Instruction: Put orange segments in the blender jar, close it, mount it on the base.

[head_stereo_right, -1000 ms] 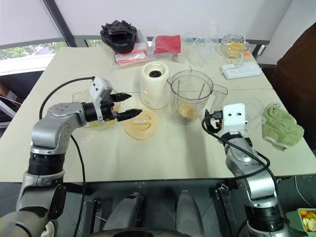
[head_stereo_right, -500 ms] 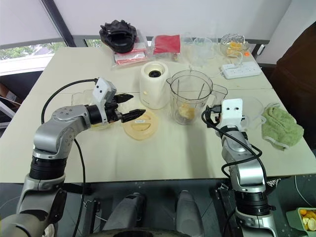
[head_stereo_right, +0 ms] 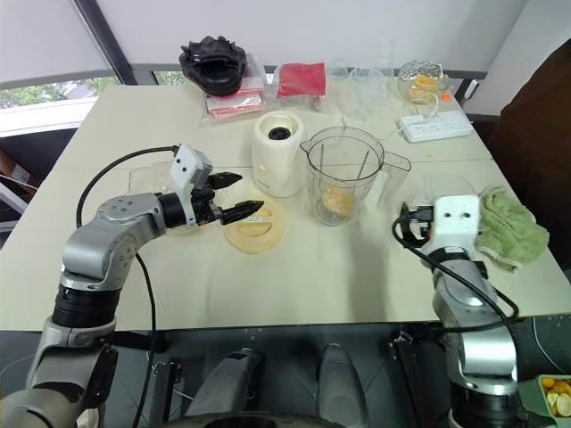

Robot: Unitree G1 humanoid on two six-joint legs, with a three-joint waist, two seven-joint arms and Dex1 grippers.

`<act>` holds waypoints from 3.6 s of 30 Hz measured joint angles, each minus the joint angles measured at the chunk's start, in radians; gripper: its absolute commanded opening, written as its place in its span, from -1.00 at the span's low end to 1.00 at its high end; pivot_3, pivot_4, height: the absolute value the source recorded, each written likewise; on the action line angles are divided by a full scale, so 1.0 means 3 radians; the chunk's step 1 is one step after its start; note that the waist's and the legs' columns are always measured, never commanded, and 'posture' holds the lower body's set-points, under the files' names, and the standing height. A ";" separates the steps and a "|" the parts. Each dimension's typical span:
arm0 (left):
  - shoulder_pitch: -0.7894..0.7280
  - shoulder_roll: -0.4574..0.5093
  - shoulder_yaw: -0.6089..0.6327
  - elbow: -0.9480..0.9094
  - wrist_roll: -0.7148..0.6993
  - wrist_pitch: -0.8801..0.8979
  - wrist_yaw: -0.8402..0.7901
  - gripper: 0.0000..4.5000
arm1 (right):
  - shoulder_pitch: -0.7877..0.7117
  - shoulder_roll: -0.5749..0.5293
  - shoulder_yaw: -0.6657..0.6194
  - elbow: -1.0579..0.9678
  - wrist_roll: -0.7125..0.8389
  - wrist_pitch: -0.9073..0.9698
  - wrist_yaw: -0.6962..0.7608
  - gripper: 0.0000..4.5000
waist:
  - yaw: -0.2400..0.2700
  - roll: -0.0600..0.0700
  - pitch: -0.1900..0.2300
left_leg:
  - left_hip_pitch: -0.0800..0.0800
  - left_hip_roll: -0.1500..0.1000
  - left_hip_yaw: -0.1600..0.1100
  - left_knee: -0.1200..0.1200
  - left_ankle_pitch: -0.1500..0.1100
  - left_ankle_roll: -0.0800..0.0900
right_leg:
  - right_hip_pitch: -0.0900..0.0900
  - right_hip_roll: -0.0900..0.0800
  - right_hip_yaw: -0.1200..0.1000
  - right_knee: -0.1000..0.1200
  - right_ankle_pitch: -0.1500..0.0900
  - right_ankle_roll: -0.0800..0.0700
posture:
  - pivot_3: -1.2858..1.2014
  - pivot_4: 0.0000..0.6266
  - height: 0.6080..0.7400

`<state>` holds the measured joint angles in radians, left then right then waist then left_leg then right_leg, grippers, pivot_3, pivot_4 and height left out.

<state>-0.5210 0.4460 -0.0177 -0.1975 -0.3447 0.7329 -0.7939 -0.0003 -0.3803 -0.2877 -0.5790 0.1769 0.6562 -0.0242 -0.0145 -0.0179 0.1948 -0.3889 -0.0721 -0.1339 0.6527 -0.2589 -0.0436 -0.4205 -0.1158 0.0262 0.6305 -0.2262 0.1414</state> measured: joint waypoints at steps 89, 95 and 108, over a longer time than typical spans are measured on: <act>0.0131 0.0103 -0.0027 -0.0198 -0.0130 -0.0045 0.0275 0.98 | -0.1186 -0.0104 -0.0770 0.3181 -0.0024 -0.1429 -0.0319 0.91 | -0.0018 0.0016 -0.0006 | 0.0002 0.0000 0.0003 -0.0014 0.0002 -0.0002 | -0.0002 -0.0001 0.0002 -0.0006 -0.0001 -0.0001 | 0.03 -0.52 1.00; 0.0127 0.0113 -0.0027 -0.0198 -0.0130 -0.0045 0.0275 0.98 | -0.1299 -0.0148 -0.0764 0.3487 -0.0025 -0.1634 -0.0315 0.91 | -0.0020 0.0016 -0.0006 | 0.0002 0.0000 0.0003 -0.0014 0.0002 -0.0002 | -0.0002 -0.0001 0.0002 -0.0006 -0.0001 -0.0001 | 0.03 -0.52 1.00; 0.0124 0.0114 -0.0027 -0.0199 -0.0130 -0.0045 0.0326 1.00 | -0.1447 -0.0175 -0.0648 0.3579 0.0016 -0.1819 -0.0276 -0.97 | 0.0008 0.0015 -0.0007 | 0.0002 -0.0001 -0.0001 -0.0014 0.0002 -0.0003 | 0.0002 -0.0002 0.0000 -0.0008 0.0000 -0.0001 | 0.03 -0.52 1.00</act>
<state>-0.4836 0.4801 -0.0257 -0.2571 -0.3837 0.7193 -0.6961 -0.4345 -0.4328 -0.4822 0.4945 0.1817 0.1106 -0.1069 -0.0123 -0.0134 0.1928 -0.3883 -0.0725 -0.1342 0.6486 -0.2584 -0.0445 -0.4199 -0.1163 0.0262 0.6280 -0.2264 0.1412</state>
